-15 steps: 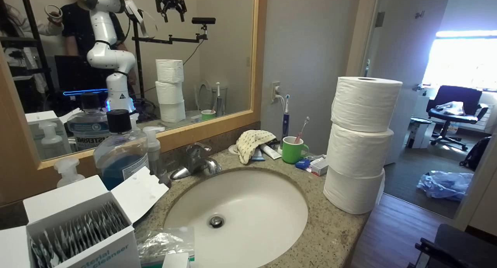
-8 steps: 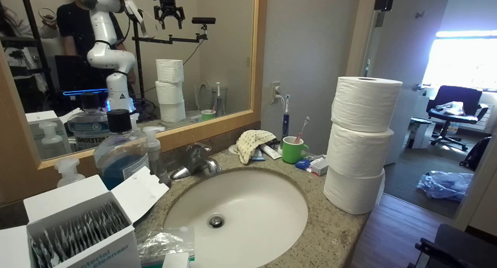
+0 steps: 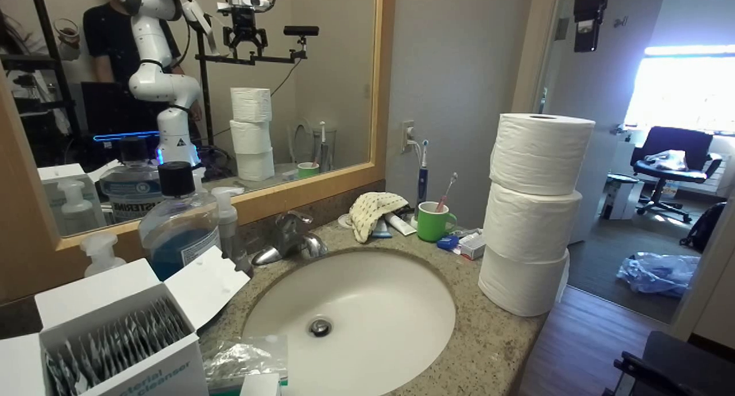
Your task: Unassemble the stacked up rolls of tissue
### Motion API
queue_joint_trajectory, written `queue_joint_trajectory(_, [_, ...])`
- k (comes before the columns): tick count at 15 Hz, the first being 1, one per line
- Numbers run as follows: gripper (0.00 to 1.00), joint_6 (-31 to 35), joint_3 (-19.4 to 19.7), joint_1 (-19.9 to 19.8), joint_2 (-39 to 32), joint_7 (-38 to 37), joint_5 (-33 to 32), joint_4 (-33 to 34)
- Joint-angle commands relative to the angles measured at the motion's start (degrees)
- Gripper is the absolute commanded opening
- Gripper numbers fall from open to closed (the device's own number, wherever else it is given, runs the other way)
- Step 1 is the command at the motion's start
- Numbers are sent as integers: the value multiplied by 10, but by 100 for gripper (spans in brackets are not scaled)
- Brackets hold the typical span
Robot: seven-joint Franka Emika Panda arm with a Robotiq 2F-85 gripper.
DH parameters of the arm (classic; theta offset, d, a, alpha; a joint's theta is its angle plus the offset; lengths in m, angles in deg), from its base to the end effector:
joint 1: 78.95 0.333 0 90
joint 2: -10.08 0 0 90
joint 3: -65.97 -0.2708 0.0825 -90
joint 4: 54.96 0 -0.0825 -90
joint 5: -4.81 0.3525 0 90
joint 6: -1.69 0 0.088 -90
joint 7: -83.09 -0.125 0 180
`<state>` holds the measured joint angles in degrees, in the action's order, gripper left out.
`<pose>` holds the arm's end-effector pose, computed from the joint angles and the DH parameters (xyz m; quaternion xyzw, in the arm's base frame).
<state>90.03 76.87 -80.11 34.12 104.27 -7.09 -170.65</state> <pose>0.3860 -0.1202 0.5537 0.9934 0.0889 -0.0489 0.0538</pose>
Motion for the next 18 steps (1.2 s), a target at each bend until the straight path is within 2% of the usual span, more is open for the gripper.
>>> queue_joint_trajectory(1, [100, 32, -3, -11, 42, 0, -2, -70])
queue_joint_trajectory(8, [100, 93, 24, -11, 65, 23, 32, -112])
queue_joint_trajectory(18, [100, 119, 33, -6, 32, 63, 75, -87])
